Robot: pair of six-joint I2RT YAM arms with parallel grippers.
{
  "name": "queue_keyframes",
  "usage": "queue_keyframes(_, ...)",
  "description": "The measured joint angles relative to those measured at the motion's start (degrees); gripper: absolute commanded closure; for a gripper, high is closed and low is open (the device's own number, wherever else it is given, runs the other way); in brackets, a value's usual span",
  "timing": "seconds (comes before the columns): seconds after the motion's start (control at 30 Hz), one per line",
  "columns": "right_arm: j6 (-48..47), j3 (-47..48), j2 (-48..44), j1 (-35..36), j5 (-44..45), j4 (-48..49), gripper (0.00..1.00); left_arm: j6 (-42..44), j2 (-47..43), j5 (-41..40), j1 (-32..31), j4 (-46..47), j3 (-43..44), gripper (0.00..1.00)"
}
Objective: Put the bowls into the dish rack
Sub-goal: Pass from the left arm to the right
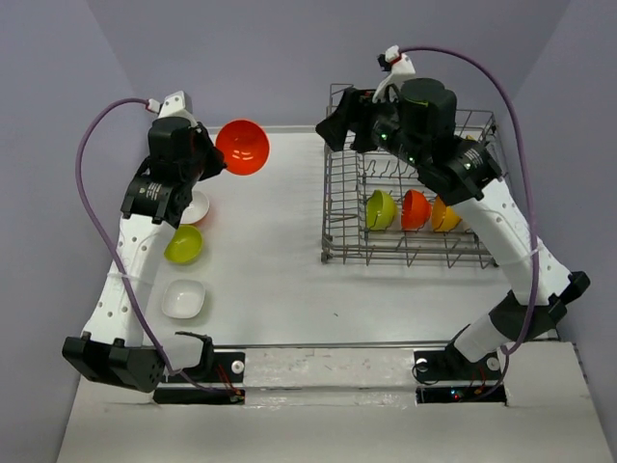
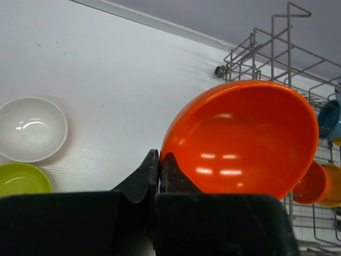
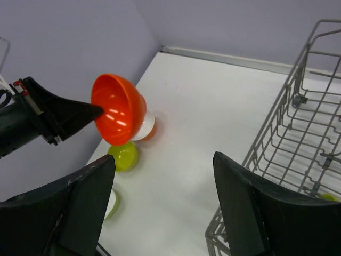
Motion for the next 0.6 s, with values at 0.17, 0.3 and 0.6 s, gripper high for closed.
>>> queue_keyframes(0.17,-0.17,3.3,5.18,7.39,6.82,-4.07,0.21,0.02,0.0,-0.35,-5.6,-1.92,0.11,1.0)
queue_keyframes(0.3,-0.48,6.8,10.49,11.56,12.85,-8.35,0.21,0.0,0.0,-0.94,-9.4,-2.75,0.11,1.0)
queue_keyframes(0.6,-1.29,9.75,14.99,16.35,22.43,-12.17,0.23,-0.2,0.61,-2.89,-13.03,-3.17,1.36,1.0)
